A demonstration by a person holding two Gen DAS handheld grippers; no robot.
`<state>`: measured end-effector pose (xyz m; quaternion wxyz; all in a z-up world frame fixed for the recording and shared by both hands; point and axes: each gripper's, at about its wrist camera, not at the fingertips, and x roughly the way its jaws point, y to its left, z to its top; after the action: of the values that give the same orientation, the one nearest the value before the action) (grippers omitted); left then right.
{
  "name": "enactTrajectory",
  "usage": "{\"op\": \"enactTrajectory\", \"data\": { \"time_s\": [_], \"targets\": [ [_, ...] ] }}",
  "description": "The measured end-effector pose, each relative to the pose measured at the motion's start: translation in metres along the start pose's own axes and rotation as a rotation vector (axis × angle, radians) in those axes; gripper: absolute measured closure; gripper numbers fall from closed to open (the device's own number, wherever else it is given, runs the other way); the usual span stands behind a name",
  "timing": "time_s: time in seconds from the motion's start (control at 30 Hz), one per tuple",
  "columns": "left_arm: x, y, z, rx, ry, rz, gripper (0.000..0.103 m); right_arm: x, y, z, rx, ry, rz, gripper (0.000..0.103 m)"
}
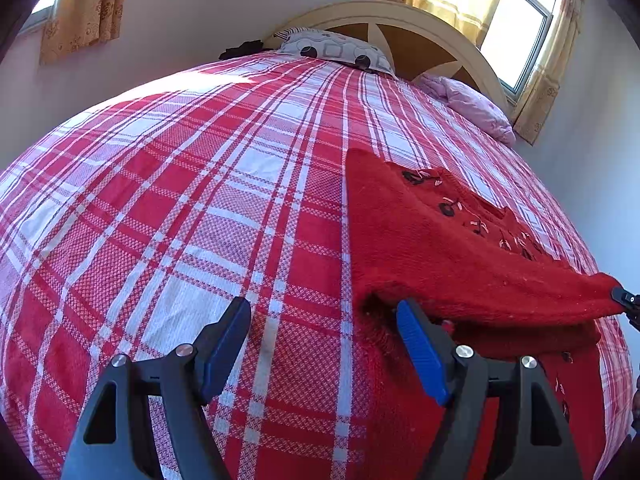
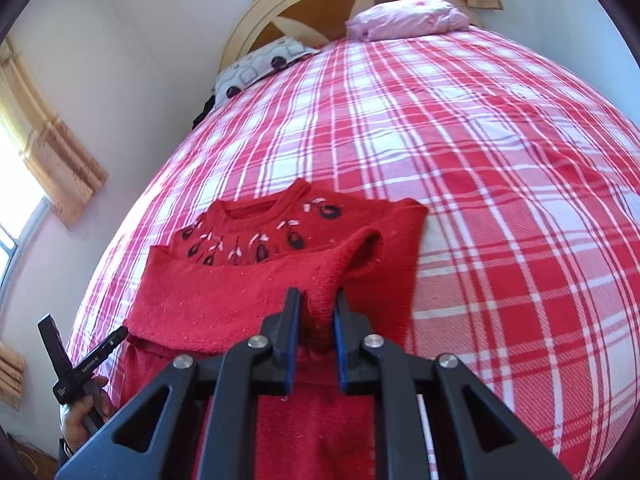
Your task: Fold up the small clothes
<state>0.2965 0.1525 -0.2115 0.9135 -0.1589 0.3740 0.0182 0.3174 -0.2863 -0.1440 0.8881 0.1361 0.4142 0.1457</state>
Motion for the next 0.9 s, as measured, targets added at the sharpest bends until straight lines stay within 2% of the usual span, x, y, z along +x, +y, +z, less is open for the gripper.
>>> {"op": "enactTrajectory", "data": {
  "time_s": [0.2, 0.27, 0.37, 0.4, 0.47, 0.5, 0.6, 0.7, 0.83, 0.9],
  "targets": [
    [-0.002, 0.000, -0.001, -0.001, -0.003, 0.006, 0.027, 0.017, -0.027, -0.009, 0.046, 0.047, -0.048, 0.085],
    [-0.011, -0.001, 0.001, -0.002, -0.040, 0.013, 0.027, 0.028, -0.032, -0.016, 0.043, 0.079, -0.059, 0.085],
    [-0.025, -0.007, 0.009, 0.023, -0.102, 0.025, 0.027, 0.032, -0.034, -0.023, 0.027, 0.082, -0.062, 0.080],
    [-0.027, -0.011, 0.014, 0.032, -0.116, 0.018, 0.027, 0.032, -0.035, -0.023, 0.030, 0.082, -0.058, 0.077],
    [-0.028, -0.021, 0.026, 0.056, -0.119, 0.009, 0.027, 0.029, -0.036, -0.023, 0.044, 0.081, -0.073, 0.050],
    [-0.027, -0.026, 0.030, 0.068, -0.121, 0.004, 0.027, 0.026, -0.036, -0.022, 0.045, 0.076, -0.085, 0.046],
    [-0.017, -0.049, 0.039, 0.136, -0.093, -0.032, 0.027, 0.012, -0.024, -0.018, 0.007, 0.018, -0.141, 0.044],
    [-0.005, -0.069, 0.034, 0.225, -0.046, -0.042, 0.027, 0.003, 0.005, -0.014, -0.085, -0.024, -0.130, 0.044],
    [0.003, -0.073, 0.014, 0.284, 0.010, -0.017, 0.027, 0.014, 0.037, -0.016, -0.171, 0.019, -0.043, 0.036],
    [0.012, -0.069, 0.006, 0.315, 0.042, 0.060, 0.027, 0.024, 0.046, -0.020, -0.210, 0.037, -0.040, 0.035]
  ]
}}
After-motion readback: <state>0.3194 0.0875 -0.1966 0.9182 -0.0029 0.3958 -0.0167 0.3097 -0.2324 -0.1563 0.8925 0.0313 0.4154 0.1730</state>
